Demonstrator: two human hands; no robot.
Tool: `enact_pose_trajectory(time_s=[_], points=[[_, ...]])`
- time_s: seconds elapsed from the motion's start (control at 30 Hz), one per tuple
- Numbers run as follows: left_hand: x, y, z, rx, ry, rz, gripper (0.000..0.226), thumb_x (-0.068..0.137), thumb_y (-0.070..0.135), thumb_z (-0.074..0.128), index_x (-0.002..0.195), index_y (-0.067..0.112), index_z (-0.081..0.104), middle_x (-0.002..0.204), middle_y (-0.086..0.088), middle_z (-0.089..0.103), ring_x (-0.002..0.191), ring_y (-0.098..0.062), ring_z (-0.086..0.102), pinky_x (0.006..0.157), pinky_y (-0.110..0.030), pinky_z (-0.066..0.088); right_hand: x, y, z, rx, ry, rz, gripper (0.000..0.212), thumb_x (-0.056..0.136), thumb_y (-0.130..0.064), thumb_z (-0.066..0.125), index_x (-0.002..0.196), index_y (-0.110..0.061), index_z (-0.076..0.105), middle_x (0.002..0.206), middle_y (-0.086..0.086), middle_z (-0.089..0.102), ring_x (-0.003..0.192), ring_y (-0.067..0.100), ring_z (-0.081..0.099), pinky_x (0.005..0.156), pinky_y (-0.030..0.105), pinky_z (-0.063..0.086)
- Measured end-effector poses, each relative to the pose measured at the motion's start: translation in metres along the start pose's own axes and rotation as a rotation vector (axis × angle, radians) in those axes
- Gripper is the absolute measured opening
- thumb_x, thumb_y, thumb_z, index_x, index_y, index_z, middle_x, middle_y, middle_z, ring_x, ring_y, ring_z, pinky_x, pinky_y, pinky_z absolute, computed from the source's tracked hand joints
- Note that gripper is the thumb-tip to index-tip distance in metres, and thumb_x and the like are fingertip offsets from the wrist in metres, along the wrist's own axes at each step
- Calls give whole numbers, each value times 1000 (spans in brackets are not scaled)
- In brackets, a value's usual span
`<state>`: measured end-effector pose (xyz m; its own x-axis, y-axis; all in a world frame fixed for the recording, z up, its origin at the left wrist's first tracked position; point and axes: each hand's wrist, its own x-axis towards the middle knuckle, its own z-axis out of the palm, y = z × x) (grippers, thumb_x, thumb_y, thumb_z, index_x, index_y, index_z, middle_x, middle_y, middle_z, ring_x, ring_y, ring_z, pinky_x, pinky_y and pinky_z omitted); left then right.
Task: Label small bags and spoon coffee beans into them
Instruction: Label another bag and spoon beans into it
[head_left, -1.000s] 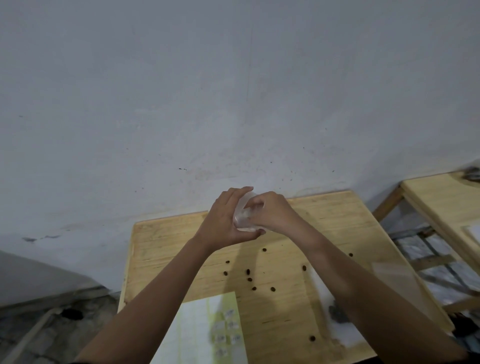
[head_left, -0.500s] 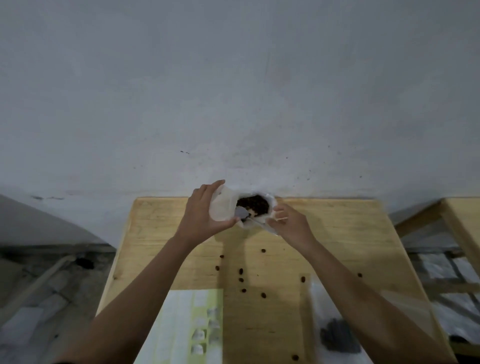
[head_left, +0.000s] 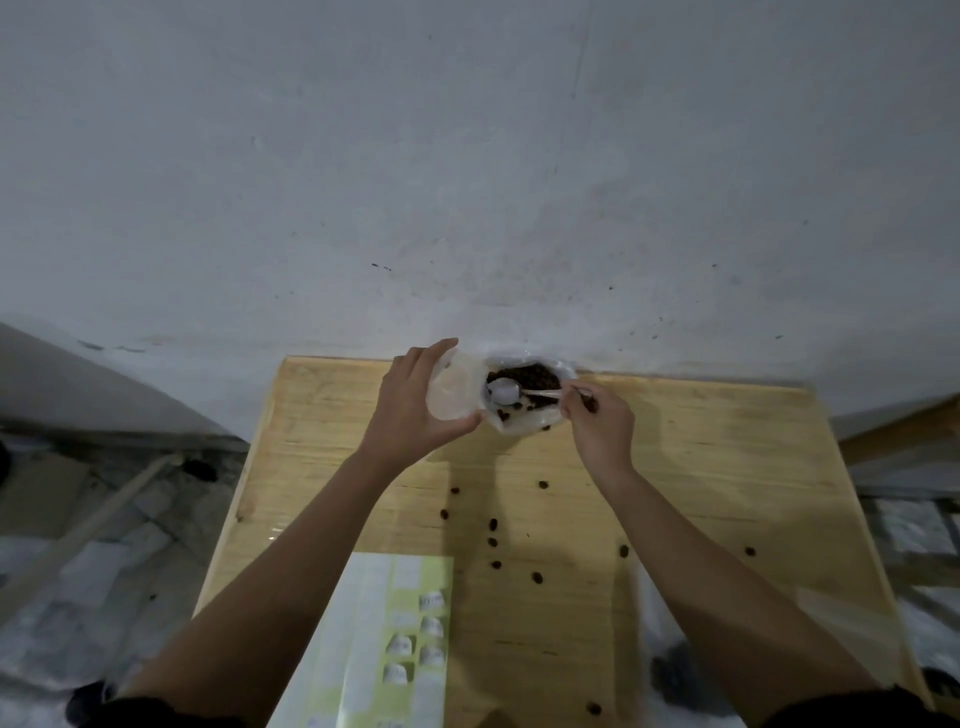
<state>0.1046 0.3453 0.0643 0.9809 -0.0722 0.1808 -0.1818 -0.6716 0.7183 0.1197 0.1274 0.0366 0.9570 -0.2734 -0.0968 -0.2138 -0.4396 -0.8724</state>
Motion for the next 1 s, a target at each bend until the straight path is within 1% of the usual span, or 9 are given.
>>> enact_pose_trajectory(time_s=[0.07, 0.17, 0.33, 0.4, 0.47, 0.63, 0.73, 0.9, 1.0], points=[[7, 1, 2, 16, 1, -1, 82, 64, 58, 67, 134, 24, 42, 113, 7, 48, 104, -13, 45, 89, -31, 39, 1, -4, -7, -7, 38, -75, 20, 93, -15, 55, 97, -3, 71, 83, 8, 68, 72, 3, 60, 69, 9, 44], [16, 1, 8, 62, -31, -12, 84, 62, 61, 61, 135, 24, 40, 118, 3, 49, 107, -15, 43, 93, -34, 38, -3, -8, -19, -1, 71, -209, 22, 94, -9, 53, 107, 0, 67, 96, 12, 70, 85, 20, 65, 81, 25, 51], [21, -1, 15, 99, -70, -25, 86, 60, 62, 56, 136, 23, 40, 121, 1, 48, 110, -18, 43, 94, -36, 37, -15, -1, -19, -76, 181, -354, 25, 96, -8, 47, 111, 2, 64, 97, 13, 68, 87, 18, 63, 80, 21, 49], [20, -3, 16, 101, -82, -28, 85, 61, 59, 60, 136, 24, 40, 121, 2, 48, 111, -17, 42, 95, -33, 34, -19, 4, -13, -49, 205, -284, 24, 96, -7, 46, 110, 2, 64, 95, 13, 68, 85, 20, 64, 78, 23, 50], [18, -5, 16, 105, -96, -35, 84, 62, 55, 64, 136, 25, 40, 121, 3, 47, 112, -17, 41, 96, -33, 34, -19, 6, -5, 49, 229, -115, 24, 97, -9, 46, 109, -1, 65, 88, 9, 67, 80, 20, 63, 74, 22, 50], [10, -16, 11, 117, -89, -42, 86, 59, 61, 57, 135, 24, 42, 118, 3, 49, 109, -16, 43, 96, -36, 37, -11, 3, 21, 418, 272, 323, 21, 95, -6, 48, 96, 4, 67, 74, 6, 64, 70, 12, 60, 69, 15, 53], [6, -21, 7, 129, -79, -58, 87, 59, 61, 58, 137, 25, 40, 119, 3, 48, 110, -16, 42, 96, -34, 35, -9, 0, 32, 609, 271, 510, 15, 91, -3, 53, 90, 4, 66, 69, 7, 60, 66, 13, 58, 71, 19, 51], [7, -24, 7, 203, -57, -61, 90, 63, 46, 76, 141, 24, 35, 126, -2, 45, 118, -21, 39, 102, -39, 31, -5, 3, 21, 689, 315, 590, 23, 88, 0, 54, 70, -9, 64, 70, 7, 61, 66, 15, 58, 68, 22, 51], [10, -23, 11, 293, -65, -95, 94, 65, 44, 78, 144, 23, 30, 132, -4, 40, 124, -23, 34, 106, -39, 25, -7, 0, 1, 766, 351, 562, 23, 88, 2, 54, 68, -7, 63, 70, 7, 60, 65, 14, 58, 58, 15, 52]])
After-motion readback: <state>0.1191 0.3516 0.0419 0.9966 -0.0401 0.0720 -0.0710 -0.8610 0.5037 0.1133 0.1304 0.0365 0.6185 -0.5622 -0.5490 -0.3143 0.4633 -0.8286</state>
